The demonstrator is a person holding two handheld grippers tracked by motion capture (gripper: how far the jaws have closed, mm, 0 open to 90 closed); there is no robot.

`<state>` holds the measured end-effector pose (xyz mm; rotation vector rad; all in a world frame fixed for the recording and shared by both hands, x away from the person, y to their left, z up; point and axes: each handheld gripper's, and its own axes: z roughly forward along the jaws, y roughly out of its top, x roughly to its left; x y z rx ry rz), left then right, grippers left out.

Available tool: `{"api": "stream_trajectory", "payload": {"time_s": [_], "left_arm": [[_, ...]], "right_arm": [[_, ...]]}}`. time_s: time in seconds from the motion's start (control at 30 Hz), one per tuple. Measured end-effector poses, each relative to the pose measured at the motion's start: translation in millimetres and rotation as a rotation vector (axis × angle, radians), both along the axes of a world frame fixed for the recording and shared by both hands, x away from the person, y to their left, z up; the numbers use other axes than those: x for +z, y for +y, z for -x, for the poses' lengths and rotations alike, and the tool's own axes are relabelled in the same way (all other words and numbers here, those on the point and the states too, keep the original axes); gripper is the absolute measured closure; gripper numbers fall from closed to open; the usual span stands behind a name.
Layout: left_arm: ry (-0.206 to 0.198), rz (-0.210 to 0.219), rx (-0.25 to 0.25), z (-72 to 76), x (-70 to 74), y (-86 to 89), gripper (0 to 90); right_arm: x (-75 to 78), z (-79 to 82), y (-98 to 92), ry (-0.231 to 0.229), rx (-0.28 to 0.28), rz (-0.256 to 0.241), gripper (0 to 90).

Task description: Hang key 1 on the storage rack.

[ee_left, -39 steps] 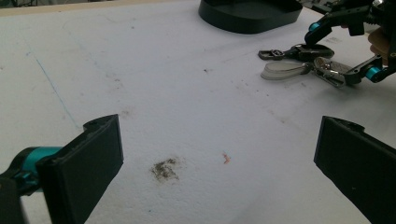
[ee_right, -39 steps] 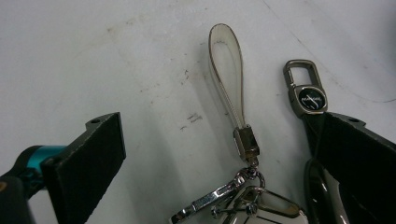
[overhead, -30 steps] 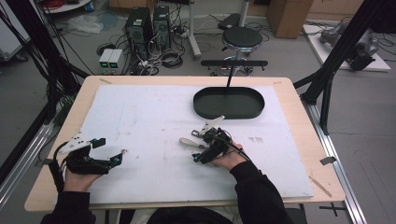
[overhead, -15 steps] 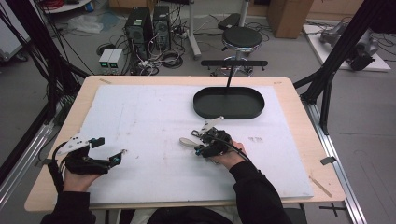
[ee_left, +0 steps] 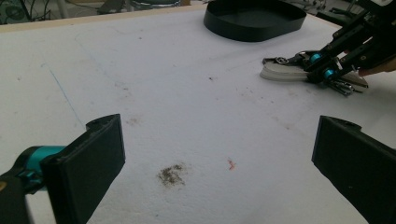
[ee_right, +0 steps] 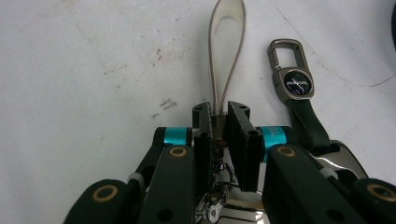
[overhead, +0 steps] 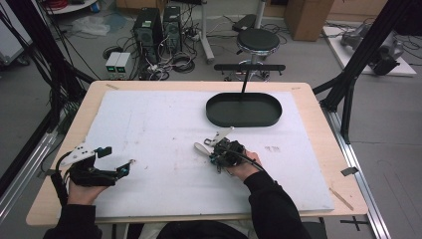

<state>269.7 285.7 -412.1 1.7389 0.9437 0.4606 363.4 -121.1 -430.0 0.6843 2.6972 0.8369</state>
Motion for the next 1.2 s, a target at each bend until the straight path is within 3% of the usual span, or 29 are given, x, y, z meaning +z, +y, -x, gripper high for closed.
{"api": "stream_trajectory", "payload": {"time_s": [0.1, 0.23, 0.3, 0.43, 0.53, 0.73, 0.93, 1.2], "left_arm": [[0.001, -0.001, 0.001, 0.3, 0.0, 0.4, 3.0], [0.004, 0.004, -0.001, 1.1, 0.4, 0.8, 3.0], [0.005, 0.005, 0.000, 1.4, 0.4, 1.0, 3.0], [0.009, 0.003, -0.003, 1.1, 0.1, 1.4, 3.0], [0.014, 0.000, -0.008, 0.4, -0.4, 0.9, 3.0], [0.013, 0.006, -0.004, 0.5, -0.3, 1.3, 3.0], [0.018, 0.008, -0.008, 0.3, -0.5, 1.1, 3.0], [0.019, 0.006, -0.007, -0.1, -0.9, 1.6, 3.0]], "right_arm": [[0.0, 0.8, 0.0, -0.005, 0.003, 0.000, 81.6], [1.3, 0.5, -1.8, 0.023, 0.018, -0.031, 81.7], [4.5, 2.1, -2.7, 0.008, 0.017, -0.049, 81.7], [15.8, 1.0, -11.3, 0.029, 0.002, -0.162, 81.7], [22.4, -1.8, -18.9, 0.044, 0.000, -0.219, 81.7], [40.2, -6.0, -27.5, 0.009, -0.017, -0.273, 81.7], [61.0, -12.0, -39.8, 0.004, -0.033, -0.355, 81.6], [83.9, -19.8, -59.2, -0.034, -0.096, -0.432, 81.7]]}}
